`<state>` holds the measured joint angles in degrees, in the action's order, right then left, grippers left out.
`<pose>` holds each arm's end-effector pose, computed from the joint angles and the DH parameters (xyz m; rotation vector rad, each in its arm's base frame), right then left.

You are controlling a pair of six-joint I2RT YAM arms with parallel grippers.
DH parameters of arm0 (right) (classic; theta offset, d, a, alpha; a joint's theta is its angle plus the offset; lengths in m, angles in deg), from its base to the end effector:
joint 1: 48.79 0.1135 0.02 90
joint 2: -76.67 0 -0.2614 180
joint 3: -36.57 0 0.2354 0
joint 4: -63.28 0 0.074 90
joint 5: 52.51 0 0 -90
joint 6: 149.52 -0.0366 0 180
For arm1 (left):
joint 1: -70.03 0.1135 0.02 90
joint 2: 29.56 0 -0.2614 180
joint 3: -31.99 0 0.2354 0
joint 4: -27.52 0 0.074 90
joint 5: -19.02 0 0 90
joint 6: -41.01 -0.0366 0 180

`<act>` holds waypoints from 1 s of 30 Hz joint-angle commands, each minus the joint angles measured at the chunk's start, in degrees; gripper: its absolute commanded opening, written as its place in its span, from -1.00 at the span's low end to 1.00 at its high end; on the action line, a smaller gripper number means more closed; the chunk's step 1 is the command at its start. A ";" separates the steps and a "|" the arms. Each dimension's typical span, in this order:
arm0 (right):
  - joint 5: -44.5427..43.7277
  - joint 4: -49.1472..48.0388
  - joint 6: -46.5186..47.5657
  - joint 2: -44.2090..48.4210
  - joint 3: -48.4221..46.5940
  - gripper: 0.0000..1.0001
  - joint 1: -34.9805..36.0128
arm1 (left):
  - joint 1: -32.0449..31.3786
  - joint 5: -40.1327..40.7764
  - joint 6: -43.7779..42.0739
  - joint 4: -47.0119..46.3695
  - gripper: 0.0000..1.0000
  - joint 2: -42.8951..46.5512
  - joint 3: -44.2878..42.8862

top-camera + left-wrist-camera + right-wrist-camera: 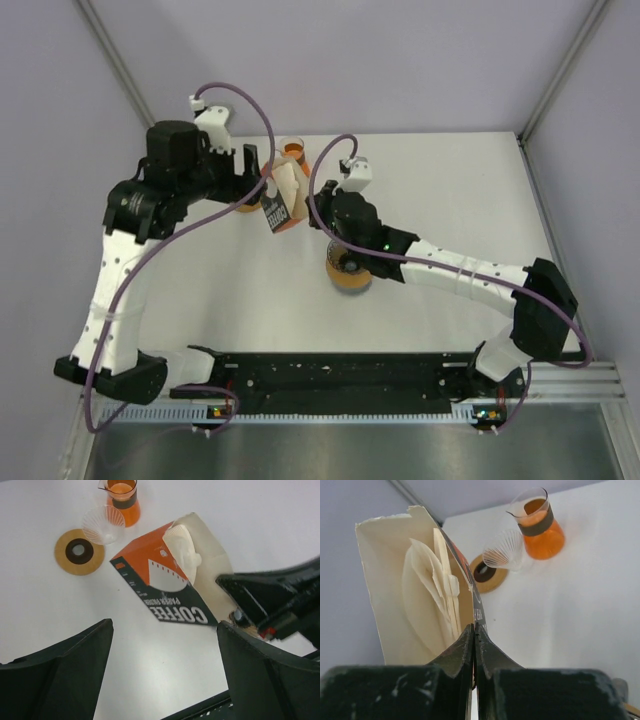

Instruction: Place the coffee filter in the dripper

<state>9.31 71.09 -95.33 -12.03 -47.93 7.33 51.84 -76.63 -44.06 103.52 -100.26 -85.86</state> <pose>0.2110 0.2832 0.3355 0.0421 1.8124 0.7241 0.1798 -0.0629 0.4795 0.3017 2.0684 -0.3484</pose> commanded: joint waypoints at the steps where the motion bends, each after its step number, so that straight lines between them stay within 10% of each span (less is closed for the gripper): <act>1: -14.35 -9.91 -2.33 -0.06 -2.77 -1.00 1.98 | -1.14 0.02 8.25 -8.84 0.82 -5.06 1.22; 10: -15.06 -12.28 -1.63 -2.26 -3.57 -1.00 3.03 | -2.90 2.84 9.31 -12.63 0.36 -9.19 3.77; 30: -17.25 -11.58 -0.75 -4.90 -5.68 -1.00 3.30 | -7.91 11.00 7.73 -13.42 0.45 -13.50 2.10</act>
<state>-6.87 62.15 -96.55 -16.82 -50.71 10.00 44.93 -68.93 -35.47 92.66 -112.72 -83.04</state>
